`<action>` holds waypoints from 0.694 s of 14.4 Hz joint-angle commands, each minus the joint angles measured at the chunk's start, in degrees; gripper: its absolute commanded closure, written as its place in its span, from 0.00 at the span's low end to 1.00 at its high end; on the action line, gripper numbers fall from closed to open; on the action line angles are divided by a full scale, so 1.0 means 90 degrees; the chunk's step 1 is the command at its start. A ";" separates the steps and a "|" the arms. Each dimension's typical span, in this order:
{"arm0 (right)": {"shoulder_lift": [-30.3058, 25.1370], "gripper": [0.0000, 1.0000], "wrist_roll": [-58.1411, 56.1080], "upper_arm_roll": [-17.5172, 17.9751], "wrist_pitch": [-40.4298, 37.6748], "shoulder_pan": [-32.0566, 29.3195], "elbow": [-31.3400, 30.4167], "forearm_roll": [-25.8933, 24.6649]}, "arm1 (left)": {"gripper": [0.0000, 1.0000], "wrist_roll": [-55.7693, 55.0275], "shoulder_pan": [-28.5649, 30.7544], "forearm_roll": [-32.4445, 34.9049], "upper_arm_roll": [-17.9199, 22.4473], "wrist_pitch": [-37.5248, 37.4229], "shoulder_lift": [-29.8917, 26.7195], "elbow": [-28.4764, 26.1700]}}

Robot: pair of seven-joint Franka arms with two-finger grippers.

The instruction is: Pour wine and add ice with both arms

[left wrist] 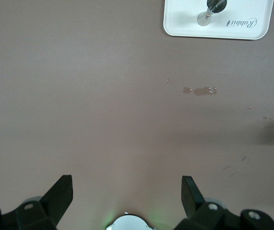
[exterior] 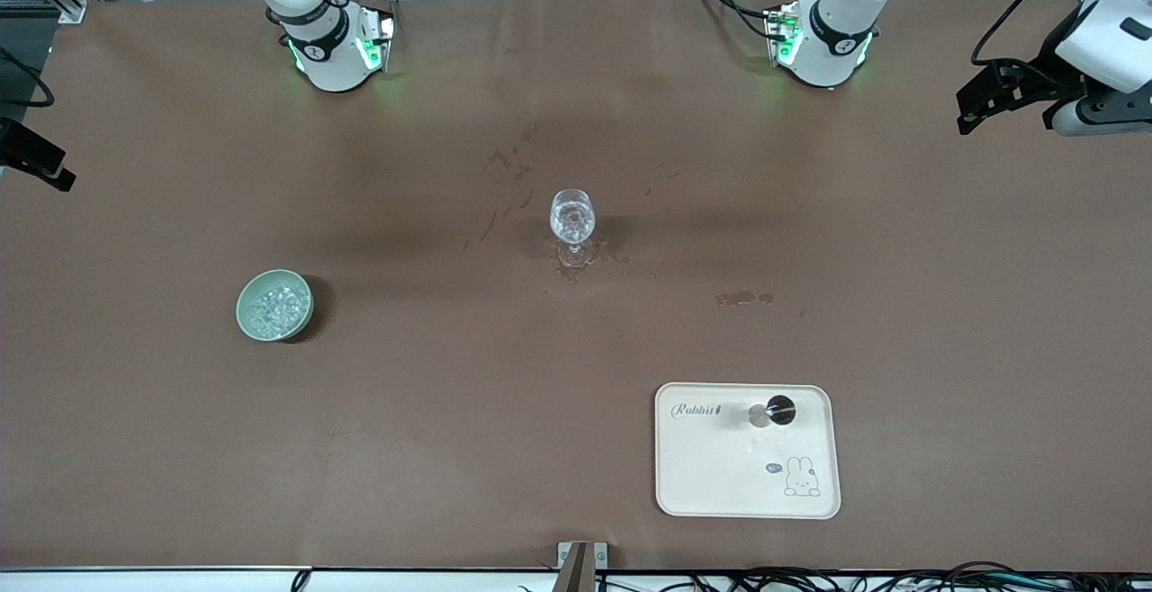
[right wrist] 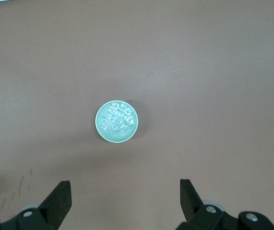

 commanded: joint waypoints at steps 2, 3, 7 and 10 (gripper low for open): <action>-0.0163 0.00 -0.0074 0.0330 0.0063 -0.0345 -0.0152 0.0076 | 0.00 0.0305 0.0003 0.0026 0.0048 0.0106 -0.0104 -0.0042; -0.0163 0.00 -0.0044 0.0330 0.0073 -0.0315 -0.0142 0.0086 | 0.00 0.0295 0.0003 0.0016 0.0048 0.0097 0.0041 0.0143; -0.0143 0.00 0.0209 0.0349 0.0015 -0.0286 0.0061 0.0300 | 0.00 0.0285 -0.0036 0.0036 0.0038 0.0018 0.0218 0.0350; -0.0075 0.00 0.0239 0.0349 -0.0366 -0.0305 0.0229 0.0300 | 0.00 0.0276 -0.0036 0.0036 -0.0020 -0.0011 0.0190 0.0350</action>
